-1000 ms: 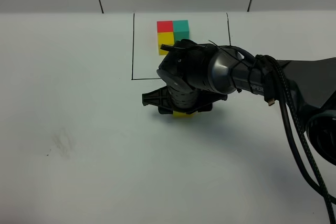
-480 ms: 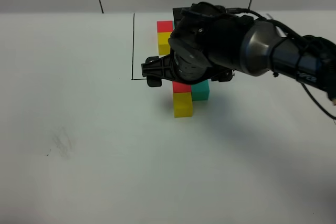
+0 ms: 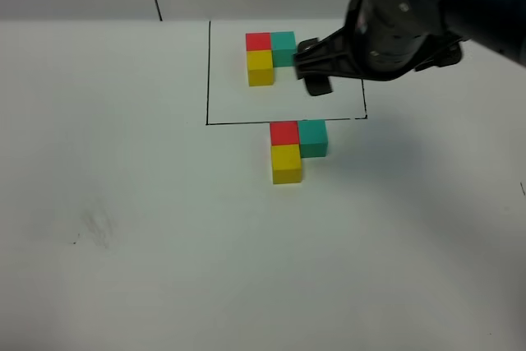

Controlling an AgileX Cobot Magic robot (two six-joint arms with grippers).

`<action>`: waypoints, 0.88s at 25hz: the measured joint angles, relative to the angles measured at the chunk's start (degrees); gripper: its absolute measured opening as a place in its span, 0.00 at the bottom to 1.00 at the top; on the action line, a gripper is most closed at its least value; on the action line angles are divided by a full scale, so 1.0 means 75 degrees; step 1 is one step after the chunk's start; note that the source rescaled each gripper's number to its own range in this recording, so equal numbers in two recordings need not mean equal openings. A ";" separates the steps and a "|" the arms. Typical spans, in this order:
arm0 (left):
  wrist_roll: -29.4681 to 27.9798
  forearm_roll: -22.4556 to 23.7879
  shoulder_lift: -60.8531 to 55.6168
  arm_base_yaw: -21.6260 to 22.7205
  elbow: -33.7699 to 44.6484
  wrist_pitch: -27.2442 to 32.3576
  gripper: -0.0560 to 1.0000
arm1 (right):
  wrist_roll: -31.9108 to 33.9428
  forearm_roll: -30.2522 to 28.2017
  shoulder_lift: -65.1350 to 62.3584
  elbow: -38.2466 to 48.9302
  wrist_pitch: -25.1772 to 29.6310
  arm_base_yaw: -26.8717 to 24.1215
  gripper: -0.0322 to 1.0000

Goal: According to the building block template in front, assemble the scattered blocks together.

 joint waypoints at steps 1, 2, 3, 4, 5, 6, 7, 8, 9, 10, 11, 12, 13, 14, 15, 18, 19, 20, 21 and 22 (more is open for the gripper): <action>0.0000 0.0000 0.0000 0.0000 0.0000 0.0000 0.68 | -0.0207 0.0098 -0.0145 0.0127 0.0026 -0.0318 1.00; 0.0000 0.0000 0.0000 0.0000 0.0000 0.0000 0.68 | -0.0465 0.0263 -0.0278 0.0258 0.0042 -0.0622 1.00; 0.0000 0.0000 0.0000 0.0000 0.0000 0.0000 0.68 | -0.0732 0.0452 -0.0454 0.0433 0.0048 -0.1033 1.00; 0.0000 0.0000 0.0000 0.0000 0.0000 0.0000 0.68 | -0.1015 0.0662 -0.0639 0.0629 0.0040 -0.1499 0.99; 0.0000 0.0000 0.0000 0.0000 0.0000 0.0000 0.68 | -0.1248 0.0819 -0.0838 0.0829 0.0019 -0.1926 0.98; 0.0000 0.0000 0.0000 0.0000 0.0000 0.0000 0.68 | -0.1493 0.0988 -0.0999 0.0993 0.0003 -0.2466 0.97; 0.0000 0.0000 0.0000 0.0000 0.0000 0.0000 0.68 | -0.1709 0.1120 -0.1185 0.1181 0.0003 -0.3020 0.96; 0.0000 0.0000 0.0000 0.0000 0.0000 0.0000 0.68 | -0.1883 0.1205 -0.1381 0.1358 -0.0001 -0.3566 0.95; 0.0000 0.0000 0.0000 0.0000 0.0000 0.0000 0.68 | -0.2070 0.1261 -0.1547 0.1529 0.0015 -0.4004 0.93; 0.0000 0.0000 0.0000 0.0000 0.0000 0.0000 0.68 | -0.2246 0.1295 -0.1761 0.1658 0.0036 -0.4485 0.92; 0.0000 0.0000 0.0000 0.0000 0.0000 0.0000 0.68 | -0.2377 0.1307 -0.1998 0.1801 0.0055 -0.4901 0.91; 0.0000 0.0000 0.0000 0.0000 0.0000 0.0000 0.68 | -0.2466 0.1307 -0.2262 0.1936 0.0055 -0.5241 0.90; 0.0000 0.0000 0.0000 0.0000 0.0000 0.0000 0.68 | -0.2534 0.1307 -0.2515 0.2041 0.0039 -0.5471 0.89; 0.0000 0.0000 0.0000 0.0000 0.0000 0.0000 0.68 | -0.2559 0.1307 -0.2826 0.2160 0.0011 -0.5683 0.89; 0.0000 0.0000 0.0000 0.0000 0.0000 0.0000 0.68 | -0.2587 0.1307 -0.3133 0.2255 0.0001 -0.5815 0.88; 0.0000 0.0000 0.0000 0.0000 0.0000 0.0000 0.68 | -0.2686 0.1292 -0.3890 0.2442 0.0167 -0.5883 0.88; 0.0000 0.0000 0.0000 0.0000 0.0000 0.0000 0.68 | -0.2732 0.1308 -0.4118 0.2516 0.0291 -0.5883 0.87; 0.0000 0.0000 0.0000 0.0000 0.0000 0.0000 0.68 | -0.2800 0.1308 -0.4309 0.2597 0.0484 -0.5883 0.87; 0.0000 0.0000 0.0000 0.0000 0.0000 0.0000 0.68 | -0.2831 0.1319 -0.4531 0.2728 0.0692 -0.5883 0.86; 0.0000 0.0000 0.0000 0.0000 0.0000 0.0000 0.68 | -0.2852 0.1362 -0.4771 0.2900 0.0835 -0.5883 0.86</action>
